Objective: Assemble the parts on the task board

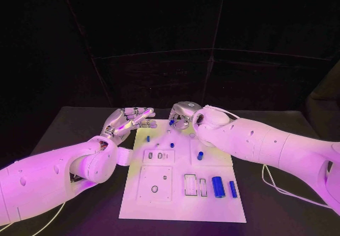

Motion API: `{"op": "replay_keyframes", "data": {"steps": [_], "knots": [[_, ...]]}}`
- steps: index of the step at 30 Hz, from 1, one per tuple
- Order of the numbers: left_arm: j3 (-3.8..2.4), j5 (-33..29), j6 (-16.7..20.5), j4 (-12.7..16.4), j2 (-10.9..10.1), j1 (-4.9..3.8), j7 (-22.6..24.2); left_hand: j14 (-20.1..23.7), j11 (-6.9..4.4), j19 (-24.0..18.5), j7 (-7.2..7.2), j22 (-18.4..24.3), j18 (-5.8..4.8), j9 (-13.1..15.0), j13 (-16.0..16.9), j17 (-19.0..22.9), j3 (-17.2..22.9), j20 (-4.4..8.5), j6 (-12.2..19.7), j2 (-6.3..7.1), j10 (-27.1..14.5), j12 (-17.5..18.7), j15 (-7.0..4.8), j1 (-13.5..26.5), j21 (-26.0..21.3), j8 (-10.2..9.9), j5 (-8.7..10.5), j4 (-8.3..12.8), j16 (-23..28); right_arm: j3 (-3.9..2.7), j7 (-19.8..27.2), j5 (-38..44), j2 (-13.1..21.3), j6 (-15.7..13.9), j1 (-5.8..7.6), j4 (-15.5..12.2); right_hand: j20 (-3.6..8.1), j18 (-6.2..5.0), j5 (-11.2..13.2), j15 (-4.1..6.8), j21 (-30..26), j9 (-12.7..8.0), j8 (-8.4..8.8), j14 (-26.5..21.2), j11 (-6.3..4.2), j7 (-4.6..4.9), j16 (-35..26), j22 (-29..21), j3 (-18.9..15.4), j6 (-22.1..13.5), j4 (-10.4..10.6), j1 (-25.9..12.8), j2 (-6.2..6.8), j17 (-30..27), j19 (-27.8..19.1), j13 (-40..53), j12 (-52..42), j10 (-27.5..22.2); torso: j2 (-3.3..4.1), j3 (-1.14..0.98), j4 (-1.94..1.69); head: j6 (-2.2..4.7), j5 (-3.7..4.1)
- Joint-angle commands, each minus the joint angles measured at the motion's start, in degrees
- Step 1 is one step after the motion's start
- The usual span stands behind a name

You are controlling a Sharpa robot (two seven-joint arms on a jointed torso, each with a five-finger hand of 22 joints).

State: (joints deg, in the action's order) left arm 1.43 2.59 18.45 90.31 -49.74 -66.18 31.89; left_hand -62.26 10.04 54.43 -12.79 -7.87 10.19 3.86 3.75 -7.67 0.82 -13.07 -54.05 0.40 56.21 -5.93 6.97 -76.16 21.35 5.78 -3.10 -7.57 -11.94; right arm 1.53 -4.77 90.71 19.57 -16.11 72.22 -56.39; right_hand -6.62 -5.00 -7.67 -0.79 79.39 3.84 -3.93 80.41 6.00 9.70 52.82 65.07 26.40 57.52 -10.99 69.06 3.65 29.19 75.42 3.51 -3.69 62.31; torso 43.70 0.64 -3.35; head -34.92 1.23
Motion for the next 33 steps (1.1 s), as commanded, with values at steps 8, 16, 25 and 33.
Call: {"op": "replay_keyframes", "data": {"steps": [8,16,25,33], "knots": [[-0.05,0.0,-0.8,0.1,-0.3,-0.15,0.0,-0.2,0.07,0.3,-0.20,0.0,0.25,-0.1,-0.1,-0.1,0.0,0.04,-0.2,-0.28,0.3,0.4,0.08,0.1,0.1,-0.4,0.18,0.4,0.4,-0.03,-0.1,-0.3,3.4,-3.9,0.19,-2.8,-0.58,-1.87,-1.0,-0.33,-4.8,-0.2,0.16,-0.4,0.51,0.51,-4.1,-7.7,-4.3,-11.5,0.8,2.4,1.19,-4.3,-3.7,0.4,-2.1,-6.0,-0.16,-0.07,0.40,0.07,0.05],[-0.04,0.0,-1.0,0.4,-0.8,-0.19,-0.1,-0.2,0.00,0.3,-0.05,0.1,0.25,-0.1,0.0,-0.1,0.1,0.04,-0.3,-0.36,0.4,0.4,0.07,0.0,0.1,-0.4,0.17,0.5,0.5,0.01,0.4,-8.3,13.4,-6.4,0.93,-12.0,0.37,-0.19,-4.8,0.99,-0.5,0.4,-1.36,2.1,-1.50,-0.13,-0.1,0.5,-6.6,-3.7,3.7,-0.6,2.85,0.2,1.6,3.2,-10.3,9.1,-0.78,-0.18,1.43,0.36,-0.28],[-0.02,0.0,-1.4,0.1,-0.5,-0.19,-0.3,-0.2,-0.04,0.3,0.02,0.1,0.25,-0.1,0.0,-0.1,0.1,0.04,-0.3,-0.41,0.4,0.4,0.06,0.0,0.1,-0.4,0.17,0.6,0.5,0.08,-2.4,-18.2,20.9,-1.4,1.67,-15.0,2.28,2.01,-6.9,2.17,5.5,0.1,-1.50,6.3,-3.10,-1.32,26.1,11.7,-17.3,-4.3,8.0,1.6,3.54,37.8,7.5,58.7,-63.6,17.4,-1.12,-0.18,2.18,0.54,0.04],[0.18,0.0,-1.6,-0.5,-0.2,-0.17,-0.5,-0.2,-0.06,0.3,0.05,0.1,0.25,0.0,0.0,-0.1,0.1,0.05,-0.4,-0.44,0.5,0.4,0.05,0.0,0.1,-0.4,0.18,0.6,0.5,0.11,-4.2,-17.2,21.2,2.3,1.73,-13.9,1.07,2.96,-7.1,1.34,7.2,0.0,-1.83,7.4,-2.09,-0.62,31.7,15.8,-20.4,-5.8,10.1,3.5,2.35,47.6,9.8,76.0,-77.8,22.2,-0.98,-0.28,2.06,0.36,0.29]]}}
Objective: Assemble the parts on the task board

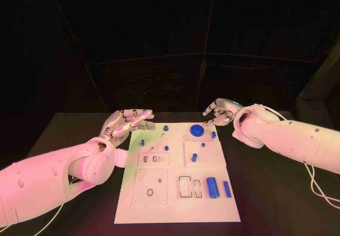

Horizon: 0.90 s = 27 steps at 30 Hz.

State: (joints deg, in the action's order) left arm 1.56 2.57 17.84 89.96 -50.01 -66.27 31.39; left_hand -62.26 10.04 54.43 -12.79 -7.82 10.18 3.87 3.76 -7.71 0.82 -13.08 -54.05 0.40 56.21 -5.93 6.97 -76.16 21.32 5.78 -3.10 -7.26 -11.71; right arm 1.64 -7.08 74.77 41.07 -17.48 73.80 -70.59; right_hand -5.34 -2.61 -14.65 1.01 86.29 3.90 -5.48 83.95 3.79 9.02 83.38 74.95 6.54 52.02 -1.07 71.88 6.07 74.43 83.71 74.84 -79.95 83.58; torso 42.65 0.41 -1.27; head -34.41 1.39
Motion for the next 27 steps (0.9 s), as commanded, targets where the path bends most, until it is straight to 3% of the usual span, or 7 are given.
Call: {"op": "replay_keyframes", "data": {"steps": [1,6,9,13,27], "knots": [[0.11,0.0,-1.1,-0.2,0.1,-0.07,0.0,-0.2,-0.06,0.3,0.05,0.1,0.26,0.0,0.0,-0.1,0.1,0.05,-0.4,-0.44,0.5,0.4,0.05,0.0,0.1,-0.4,0.17,0.3,0.3,0.01,-2.0,-1.0,-0.5,4.0,0.15,0.4,-0.31,0.66,-0.1,-0.55,0.5,0.0,-0.34,4.1,0.21,0.15,1.7,6.3,-0.9,-0.5,0.4,0.9,-0.10,3.7,1.7,5.8,-2.4,1.4,0.09,-0.08,-0.04,-0.14,0.15],[0.35,0.0,-1.3,-0.4,0.2,-0.07,-0.1,-0.2,-0.06,0.3,0.05,0.1,0.26,0.0,0.0,-0.1,0.1,0.05,-0.4,-0.44,0.5,0.4,0.05,0.0,0.1,-0.4,0.17,0.3,0.3,0.03,-2.5,1.2,-1.6,5.4,0.13,0.6,-0.72,1.20,-0.1,-0.98,1.5,0.0,-0.60,4.5,0.61,0.50,3.3,8.8,-1.8,-1.0,1.0,1.6,-0.36,6.8,3.1,10.9,-6.6,4.0,0.06,0.08,-0.22,-0.37,0.39],[0.41,0.0,-1.3,-0.4,0.3,-0.07,-0.1,-0.2,-0.06,0.3,0.05,0.1,0.26,0.0,0.0,-0.1,0.1,0.05,-0.4,-0.44,0.5,0.4,0.05,0.0,0.1,-0.4,0.17,0.3,0.3,0.04,-2.6,2.1,-2.3,6.0,0.11,1.0,-0.81,1.30,0.0,-1.07,1.7,0.0,-0.75,4.5,0.70,0.55,3.5,9.3,-1.9,-1.0,1.0,2.1,-0.47,7.2,3.3,12.2,-7.7,4.7,0.02,0.16,-0.15,-0.49,0.38],[0.47,0.0,-1.4,-0.5,0.4,-0.07,-0.2,-0.2,-0.07,0.3,0.06,0.1,0.26,0.0,0.0,-0.1,0.1,0.06,-0.4,-0.47,0.5,0.4,0.04,0.0,0.1,-0.4,0.17,0.3,0.3,0.07,-2.6,3.3,-3.2,6.4,-0.02,1.5,-0.88,1.37,0.2,-1.13,1.8,0.0,-0.88,4.6,0.75,0.59,3.6,9.6,-1.9,-1.0,0.8,2.5,-0.54,7.5,3.5,12.9,-8.3,5.1,0.06,0.04,-0.16,-0.63,0.19],[0.54,0.0,-1.4,-0.5,0.4,-0.06,-0.1,-0.2,-0.07,0.3,0.06,0.1,0.26,0.0,0.0,-0.1,0.1,0.06,-0.4,-0.47,0.5,0.4,0.04,0.0,0.1,-0.4,0.17,0.3,0.3,0.09,-3.8,4.7,-4.2,7.4,-0.37,2.8,-1.01,1.45,1.0,-1.26,1.9,0.0,-1.21,4.6,0.86,0.67,3.9,10.0,-1.5,-1.0,0.1,3.8,-1.08,8.0,3.7,14.1,-9.2,5.7,0.01,0.10,-0.07,-0.86,0.20]]}}
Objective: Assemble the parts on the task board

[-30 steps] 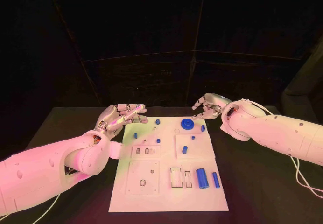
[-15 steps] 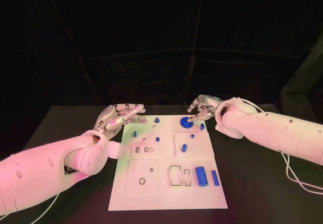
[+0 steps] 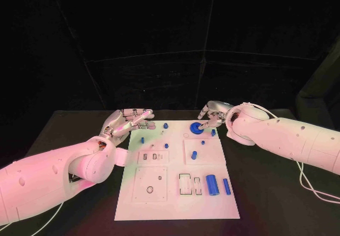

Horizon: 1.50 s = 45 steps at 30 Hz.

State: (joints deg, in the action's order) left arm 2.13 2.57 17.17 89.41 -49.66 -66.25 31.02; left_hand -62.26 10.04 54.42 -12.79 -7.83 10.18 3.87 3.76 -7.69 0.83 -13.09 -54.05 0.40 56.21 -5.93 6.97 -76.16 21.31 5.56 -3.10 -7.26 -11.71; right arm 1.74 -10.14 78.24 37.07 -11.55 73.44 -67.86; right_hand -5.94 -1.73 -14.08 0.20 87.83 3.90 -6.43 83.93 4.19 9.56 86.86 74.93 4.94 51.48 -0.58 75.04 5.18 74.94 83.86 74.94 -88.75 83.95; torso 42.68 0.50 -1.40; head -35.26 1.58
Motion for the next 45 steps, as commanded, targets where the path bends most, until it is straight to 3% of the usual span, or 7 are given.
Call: {"op": "replay_keyframes", "data": {"steps": [1,15,23,25,28,45], "knots": [[-0.04,0.0,-0.8,0.0,0.1,-0.08,0.2,-0.2,-0.07,0.3,0.06,0.1,0.26,0.0,0.0,-0.1,0.1,0.06,-0.4,-0.47,0.5,0.4,0.04,0.0,0.1,-0.2,0.18,0.3,0.3,0.00,-0.8,1.3,-0.3,1.6,-0.09,0.1,-0.42,0.57,0.5,-0.45,0.4,0.0,-0.26,4.6,0.46,0.14,0.4,10.0,0.1,-0.4,-0.4,0.6,-0.19,7.5,3.5,14.0,-0.4,5.4,-0.01,-0.03,0.06,-0.08,-0.02],[-0.02,0.0,-0.8,-0.2,0.2,-0.08,0.2,-0.2,-0.09,0.3,0.07,0.1,0.27,0.0,0.0,-0.1,0.0,0.07,-0.4,-0.51,0.5,0.4,0.03,0.0,0.1,-0.2,0.18,0.4,0.4,0.01,-0.5,2.6,-1.8,1.3,-0.77,1.2,-0.46,0.58,1.0,-0.48,0.4,0.0,-0.39,4.6,0.48,0.15,0.4,10.1,0.3,-0.4,-0.6,0.9,-0.45,7.5,3.5,14.1,-0.4,5.4,0.01,-0.03,0.07,-0.26,-0.21],[-0.02,0.0,-0.9,-0.2,0.2,-0.08,0.1,-0.2,-0.09,0.3,0.07,0.1,0.27,0.0,0.0,-0.1,0.0,0.07,-0.4,-0.52,0.5,0.4,0.03,0.0,0.1,-0.2,0.18,0.4,0.4,0.01,-0.6,3.0,-2.2,1.2,-0.87,1.5,-0.49,0.59,1.7,-0.48,0.5,0.1,-0.79,4.6,0.45,0.10,0.4,10.1,0.9,0.1,-0.9,1.2,-1.40,7.5,3.6,14.2,-0.5,5.5,0.01,-0.03,0.03,-0.35,-0.15],[-0.02,0.0,-0.9,-0.2,0.2,-0.08,0.1,-0.2,-0.09,0.3,0.07,0.1,0.27,0.0,0.0,-0.1,0.0,0.07,-0.4,-0.52,0.5,0.4,0.03,0.0,0.1,-0.2,0.18,0.4,0.4,0.01,-0.6,3.1,-2.3,1.4,-0.88,1.6,-0.45,0.59,4.0,-0.44,0.4,0.0,-1.07,4.6,0.40,0.05,0.5,10.1,1.8,0.5,-1.5,1.8,-2.14,7.5,3.5,14.3,-0.6,5.5,-0.01,-0.03,0.08,-0.37,-0.15],[-0.02,0.0,-0.9,-0.3,0.2,-0.08,0.1,-0.2,-0.09,0.3,0.07,0.1,0.27,0.0,0.0,-0.1,0.0,0.07,-0.4,-0.52,0.5,0.4,0.03,0.0,0.1,-0.2,0.18,0.4,0.4,0.01,-0.6,3.1,-2.4,1.7,-0.91,1.7,-0.44,0.61,4.6,-0.40,0.5,0.1,-1.32,4.6,0.35,-0.01,0.5,10.2,2.4,1.0,-1.9,2.1,-2.56,7.5,3.6,14.4,-0.7,5.6,-0.01,-0.08,0.07,-0.40,-0.15],[-0.01,0.0,-1.0,-0.3,0.3,-0.07,-0.2,-0.2,-0.09,0.2,0.07,0.1,0.27,0.0,0.0,-0.1,0.0,0.07,-0.4,-0.56,0.5,0.4,0.03,0.0,0.0,-0.2,0.18,0.4,0.4,0.01,-1.8,5.2,-2.8,4.7,-1.52,2.0,-0.31,0.70,4.8,-0.22,0.6,0.1,-1.80,4.6,0.17,-0.22,0.5,10.6,3.4,2.4,-2.7,2.2,-2.95,7.6,3.8,14.4,-0.7,5.6,0.01,-0.07,0.06,-0.87,-0.08]]}}
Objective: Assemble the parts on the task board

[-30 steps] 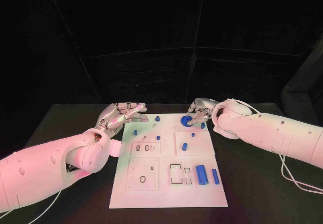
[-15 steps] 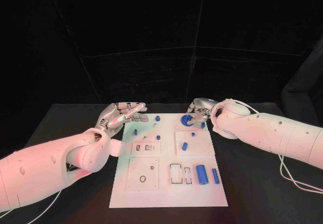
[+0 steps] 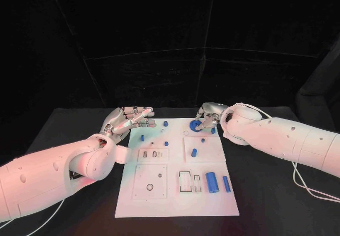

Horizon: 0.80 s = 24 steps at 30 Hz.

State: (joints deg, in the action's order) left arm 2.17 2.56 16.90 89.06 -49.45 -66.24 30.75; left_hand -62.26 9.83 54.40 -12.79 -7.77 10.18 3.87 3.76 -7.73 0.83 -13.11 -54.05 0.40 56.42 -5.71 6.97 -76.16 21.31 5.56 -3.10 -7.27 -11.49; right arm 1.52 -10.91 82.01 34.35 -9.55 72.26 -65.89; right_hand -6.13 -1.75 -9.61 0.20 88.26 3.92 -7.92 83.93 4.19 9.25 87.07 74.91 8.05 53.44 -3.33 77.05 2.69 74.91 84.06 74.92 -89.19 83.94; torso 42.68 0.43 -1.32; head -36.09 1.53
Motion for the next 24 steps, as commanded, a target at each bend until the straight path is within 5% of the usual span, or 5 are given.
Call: {"op": "replay_keyframes", "data": {"steps": [1,13,24], "knots": [[-0.04,0.0,-0.8,0.1,0.0,-0.08,0.1,-0.2,0.12,0.3,0.07,0.1,0.27,0.0,0.0,-0.1,0.0,0.10,-0.4,-0.56,0.3,0.2,0.02,0.0,0.0,-0.2,0.18,0.4,0.2,0.24,-1.2,1.5,-0.1,3.2,-0.38,0.1,-0.10,0.72,0.4,-0.22,0.2,0.0,-0.29,4.6,0.17,0.08,0.3,10.6,0.3,0.5,0.0,0.0,-0.33,7.6,3.6,14.4,-0.2,5.6,-0.01,0.00,-0.04,-0.08,-0.05],[-0.04,0.0,-0.9,0.3,-0.1,-0.09,-0.1,-0.2,0.13,0.2,0.06,0.1,0.26,-0.1,0.0,-0.1,0.0,0.10,-0.4,-0.61,0.3,0.3,0.03,0.1,0.0,-0.3,0.18,0.4,0.2,0.24,-3.0,4.1,-0.3,1.4,-0.51,-0.3,0.03,0.75,-0.8,-0.05,0.2,0.0,-0.52,4.5,-0.07,-0.18,0.2,10.8,1.4,1.7,-0.4,-0.3,-0.82,7.5,3.7,14.2,0.0,5.4,-0.03,0.00,-0.05,-0.20,0.01],[-0.04,0.0,-0.9,0.4,-0.4,-0.10,-0.2,-0.2,0.13,0.2,0.06,0.1,0.26,-0.1,0.0,-0.1,0.0,0.10,-0.4,-0.61,0.3,0.3,0.03,0.1,0.0,-0.3,0.18,0.4,0.2,0.22,-3.9,4.0,1.1,-9.4,-0.57,-4.7,0.57,0.91,-7.1,0.49,0.5,-0.1,-0.06,4.5,-0.70,-0.79,0.2,11.5,4.6,3.5,-0.4,-3.5,-0.44,7.4,4.1,14.3,0.0,5.5,-0.08,0.09,-0.04,0.01,-0.09]]}}
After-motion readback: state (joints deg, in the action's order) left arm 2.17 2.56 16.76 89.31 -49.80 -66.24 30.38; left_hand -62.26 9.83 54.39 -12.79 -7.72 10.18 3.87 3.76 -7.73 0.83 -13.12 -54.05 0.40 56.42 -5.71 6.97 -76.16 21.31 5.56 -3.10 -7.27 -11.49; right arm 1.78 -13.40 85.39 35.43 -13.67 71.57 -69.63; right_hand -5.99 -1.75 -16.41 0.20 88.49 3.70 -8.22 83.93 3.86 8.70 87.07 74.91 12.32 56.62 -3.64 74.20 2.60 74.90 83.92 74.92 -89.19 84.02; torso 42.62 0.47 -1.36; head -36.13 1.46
